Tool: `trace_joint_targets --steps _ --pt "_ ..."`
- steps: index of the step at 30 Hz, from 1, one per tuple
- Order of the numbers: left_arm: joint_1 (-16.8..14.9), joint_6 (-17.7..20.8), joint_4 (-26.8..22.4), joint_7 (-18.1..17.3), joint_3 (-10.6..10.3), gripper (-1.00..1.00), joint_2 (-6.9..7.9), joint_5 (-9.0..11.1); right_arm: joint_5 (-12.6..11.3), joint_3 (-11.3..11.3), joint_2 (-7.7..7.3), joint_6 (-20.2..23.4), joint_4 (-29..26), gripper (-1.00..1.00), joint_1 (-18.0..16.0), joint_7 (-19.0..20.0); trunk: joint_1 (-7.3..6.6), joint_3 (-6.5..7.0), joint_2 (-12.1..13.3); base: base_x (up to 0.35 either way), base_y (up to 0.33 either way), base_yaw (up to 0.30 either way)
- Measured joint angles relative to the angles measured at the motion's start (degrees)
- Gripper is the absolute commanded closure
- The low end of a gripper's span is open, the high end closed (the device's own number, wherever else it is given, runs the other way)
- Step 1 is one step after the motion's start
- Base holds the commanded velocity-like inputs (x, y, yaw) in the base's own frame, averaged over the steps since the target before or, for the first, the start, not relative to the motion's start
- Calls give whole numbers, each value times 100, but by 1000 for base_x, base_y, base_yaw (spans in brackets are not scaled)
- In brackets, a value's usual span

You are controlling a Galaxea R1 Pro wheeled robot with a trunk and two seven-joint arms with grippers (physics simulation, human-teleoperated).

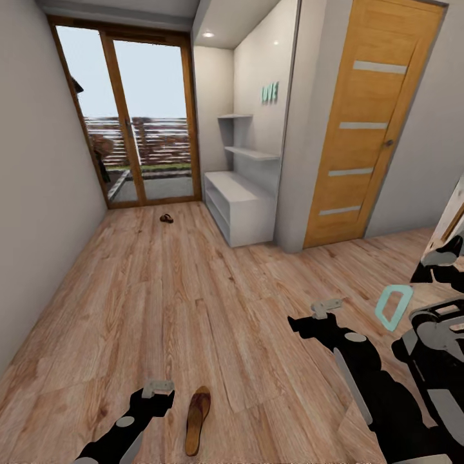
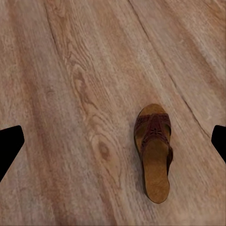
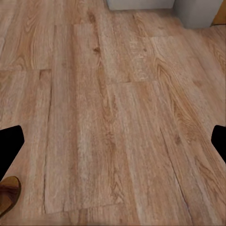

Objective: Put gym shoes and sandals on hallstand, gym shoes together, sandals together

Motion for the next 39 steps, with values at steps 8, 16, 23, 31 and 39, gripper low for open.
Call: trace_joint_targets --steps 8,16,23,31,39 --pt "0 0 4 4 1 -100 0 1 17 -9 -19 6 120 -100 0 79 176 -154 -321 0 0 0" --pt "0 0 3 4 2 -100 0 5 25 -8 -34 7 158 -100 7 89 351 -298 -642 0 0 0" --pt "0 7 3 4 7 -100 0 8 32 -8 -36 12 159 -100 14 83 505 -424 -923 0 0 0" --pt "0 18 0 4 2 -100 0 8 29 -8 -35 15 157 -100 15 82 681 -568 -1244 0 0 0" --pt "0 35 0 4 2 -100 9 16 33 -9 -35 15 163 -100 15 82 857 -711 -1564 0 0 0"
